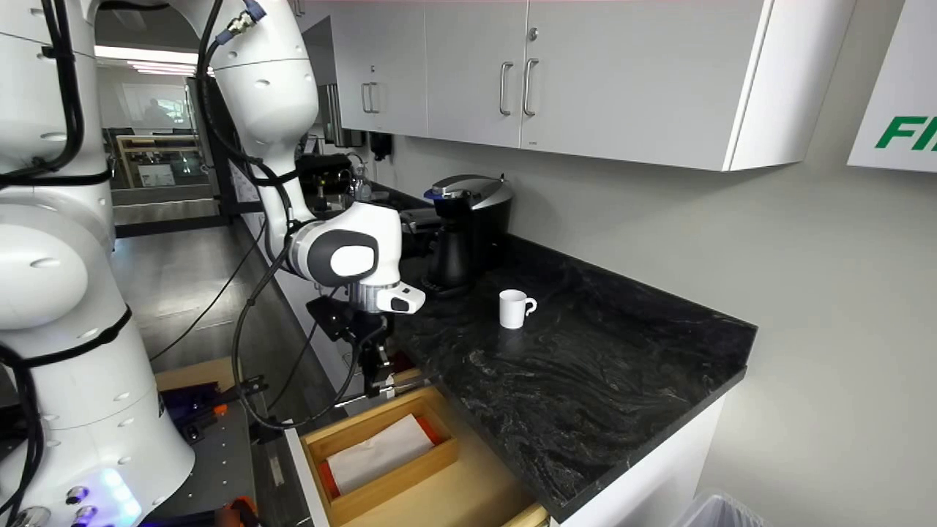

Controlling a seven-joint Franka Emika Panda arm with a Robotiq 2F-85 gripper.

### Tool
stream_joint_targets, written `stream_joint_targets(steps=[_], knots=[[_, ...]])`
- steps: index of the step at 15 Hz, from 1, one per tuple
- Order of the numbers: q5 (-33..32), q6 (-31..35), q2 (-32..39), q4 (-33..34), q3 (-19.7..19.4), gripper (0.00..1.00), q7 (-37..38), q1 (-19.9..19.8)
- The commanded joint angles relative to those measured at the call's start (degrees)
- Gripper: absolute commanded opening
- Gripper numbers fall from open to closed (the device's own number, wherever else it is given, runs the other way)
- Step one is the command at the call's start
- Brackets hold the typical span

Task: Pick up the butter knife from the countertop and put it inside the open drawer

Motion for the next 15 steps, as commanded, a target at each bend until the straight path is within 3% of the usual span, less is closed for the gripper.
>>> stream_joint_targets(steps=[1,15], knots=[[0.9,1.0,-0.9,-1.0,-0.6,0.06,1.9,1.4],[0.6,1.3,-0.8,-1.2,-0.9,0.06,5.9,2.8]])
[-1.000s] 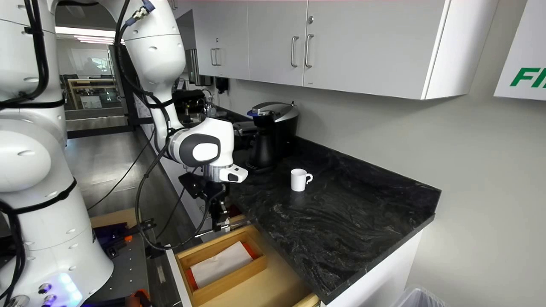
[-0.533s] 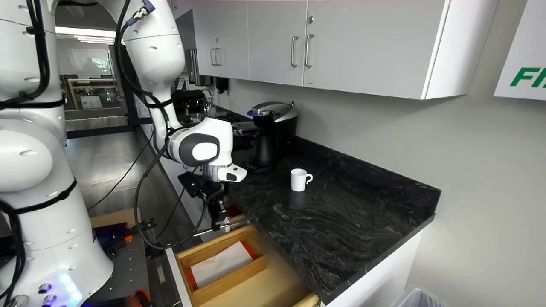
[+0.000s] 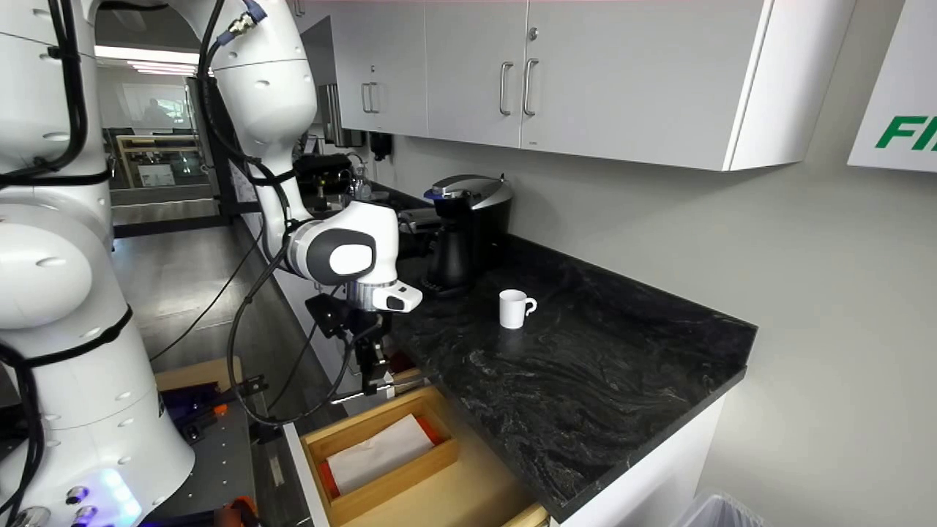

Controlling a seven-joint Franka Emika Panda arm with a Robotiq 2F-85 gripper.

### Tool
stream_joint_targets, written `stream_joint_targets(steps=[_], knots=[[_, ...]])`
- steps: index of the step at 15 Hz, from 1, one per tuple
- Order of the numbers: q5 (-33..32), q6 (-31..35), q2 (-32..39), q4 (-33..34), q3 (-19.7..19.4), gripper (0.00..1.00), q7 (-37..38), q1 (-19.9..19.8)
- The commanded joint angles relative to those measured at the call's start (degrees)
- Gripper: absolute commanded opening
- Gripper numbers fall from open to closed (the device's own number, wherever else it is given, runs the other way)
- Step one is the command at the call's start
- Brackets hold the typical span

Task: Pick up the butter knife from the countertop and put it inside the open drawer

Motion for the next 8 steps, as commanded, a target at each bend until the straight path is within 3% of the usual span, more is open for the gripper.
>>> stream_joint_targets(steps=[1,2,3,4,8], knots=[[0.5,1.3,-0.8,-1.1,-0.8,0.06,1.9,1.3],[0.7,1.6,-0.7,-1.1,-0.7,0.06,2.2,1.4],[1.0,1.8,-0.7,-1.1,-0.6,0.19,2.2,1.4],[1.1,2.0,-0.6,-1.1,-0.5,0.4,2.0,1.4],[1.6,2.1,-0.4,-1.1,-0.4,0.64,1.8,1.4]])
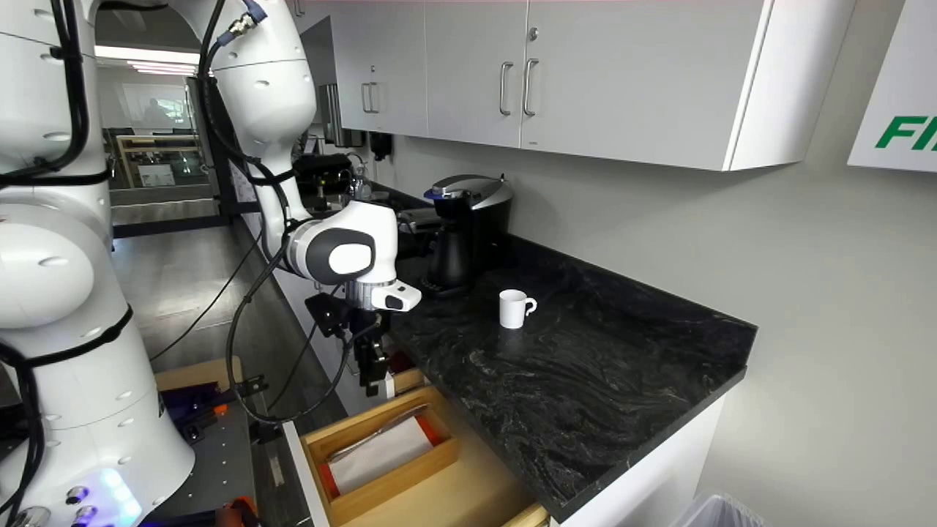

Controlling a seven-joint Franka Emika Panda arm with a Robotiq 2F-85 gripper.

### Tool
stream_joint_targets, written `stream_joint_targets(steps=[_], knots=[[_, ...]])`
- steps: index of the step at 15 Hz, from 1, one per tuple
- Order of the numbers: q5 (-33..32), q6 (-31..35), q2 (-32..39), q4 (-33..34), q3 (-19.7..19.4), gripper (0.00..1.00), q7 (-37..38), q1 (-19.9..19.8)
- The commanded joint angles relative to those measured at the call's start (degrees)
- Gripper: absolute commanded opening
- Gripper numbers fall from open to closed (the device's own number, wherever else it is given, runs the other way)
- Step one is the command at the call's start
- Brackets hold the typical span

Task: Pick up the butter knife from the countertop and put it inside the open drawer

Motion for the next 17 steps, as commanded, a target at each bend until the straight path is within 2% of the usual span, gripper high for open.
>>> stream_joint_targets(steps=[1,5,6,8,9,10,17], knots=[[1.2,2.1,-0.5,-1.1,-0.4,0.7,1.0,0.8],[1.6,2.1,-0.7,-1.1,-0.4,0.96,-0.1,0.4],[1.7,2.0,-0.9,-1.1,-0.3,0.99,-0.6,0.2],[1.1,0.0,-0.1,0.0,-0.5,1.0,-0.4,0.6],[1.1,0.0,0.0,0.1,-0.5,0.97,-0.4,0.6],[1.1,0.0,0.0,0.1,-0.5,1.0,-0.4,0.6],[1.1,0.0,0.0,0.1,-0.5,1.0,-0.4,0.6]])
